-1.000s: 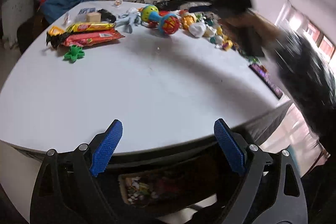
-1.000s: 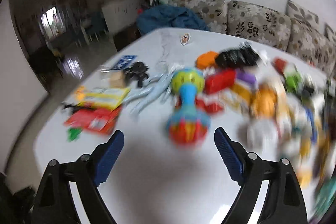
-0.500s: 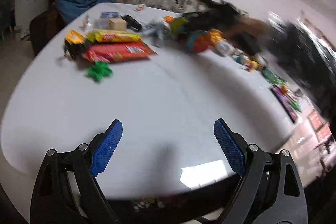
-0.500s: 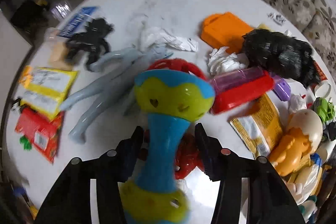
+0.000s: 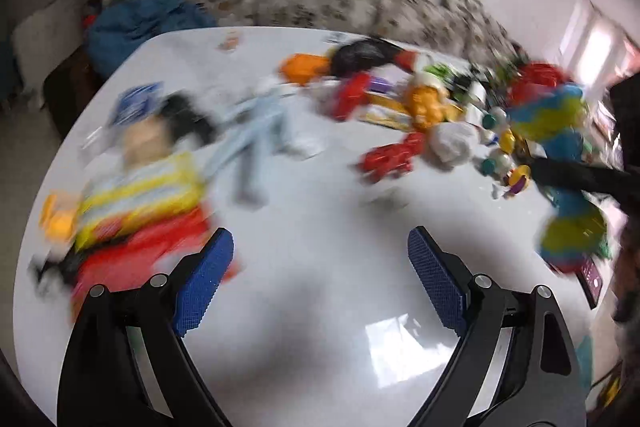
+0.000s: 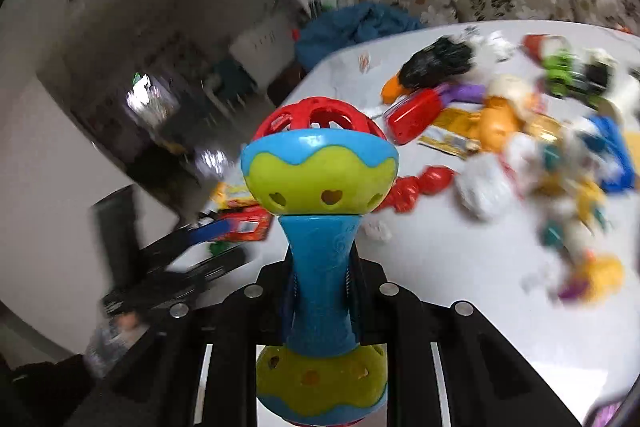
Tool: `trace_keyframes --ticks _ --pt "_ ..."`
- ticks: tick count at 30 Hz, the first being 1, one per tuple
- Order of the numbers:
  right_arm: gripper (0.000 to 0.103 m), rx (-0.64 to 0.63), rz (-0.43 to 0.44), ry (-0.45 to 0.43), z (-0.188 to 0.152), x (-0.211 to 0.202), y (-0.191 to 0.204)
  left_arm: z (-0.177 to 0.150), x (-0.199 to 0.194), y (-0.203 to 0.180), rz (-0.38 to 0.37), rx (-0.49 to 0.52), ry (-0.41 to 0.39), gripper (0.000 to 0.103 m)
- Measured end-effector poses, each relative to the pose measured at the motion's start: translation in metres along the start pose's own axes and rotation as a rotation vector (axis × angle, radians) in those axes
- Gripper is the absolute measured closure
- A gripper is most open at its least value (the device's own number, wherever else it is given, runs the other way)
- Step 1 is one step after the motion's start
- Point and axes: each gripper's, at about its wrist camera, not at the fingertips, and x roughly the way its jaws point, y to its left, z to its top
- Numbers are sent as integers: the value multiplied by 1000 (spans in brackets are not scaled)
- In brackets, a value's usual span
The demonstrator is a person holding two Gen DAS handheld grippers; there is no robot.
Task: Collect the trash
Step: 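Grasp the red figure with the left tool while the right tool grasps the rattle, then drop the red figure and blue-yellow rattle into the cardboard box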
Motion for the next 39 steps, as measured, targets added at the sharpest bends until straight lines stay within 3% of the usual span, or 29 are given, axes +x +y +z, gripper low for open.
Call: trace_keyframes --ticks 2,6,10,12,13,16,19,23,28,33,39 --pt "82 19 12 -40 -13 -28 -6 15 21 -25 -14 100 16 16" --pt "82 35 -11 -102 -39 -75 -10 42 79 -69 30 321 54 16" --pt "82 52 -43 -123 -58 -99 -19 54 134 -78 35 371 154 18" --pt "82 55 -54 -128 -65 -105 -22 55 137 -71 -45 319 142 49" --pt "82 54 -54 -127 -66 -105 -23 56 135 -69 -49 297 143 57" --pt "82 19 -82 -120 -68 -97 -18 43 120 -66 42 262 125 58" --pt "82 1 -72 -113 -74 -88 -12 20 65 -69 111 241 39 58" --pt "82 -22 -13 -92 -90 -70 9 -28 -35 -79 108 228 -67 58" --pt "82 -52 79 -23 -130 -56 47 -97 -110 -97 185 247 -102 57" --pt "82 -116 124 101 -187 -46 82 -176 -145 -96 221 172 -47 57" --pt "82 -99 116 288 -256 -7 83 -260 -106 -78 195 70 187 57"
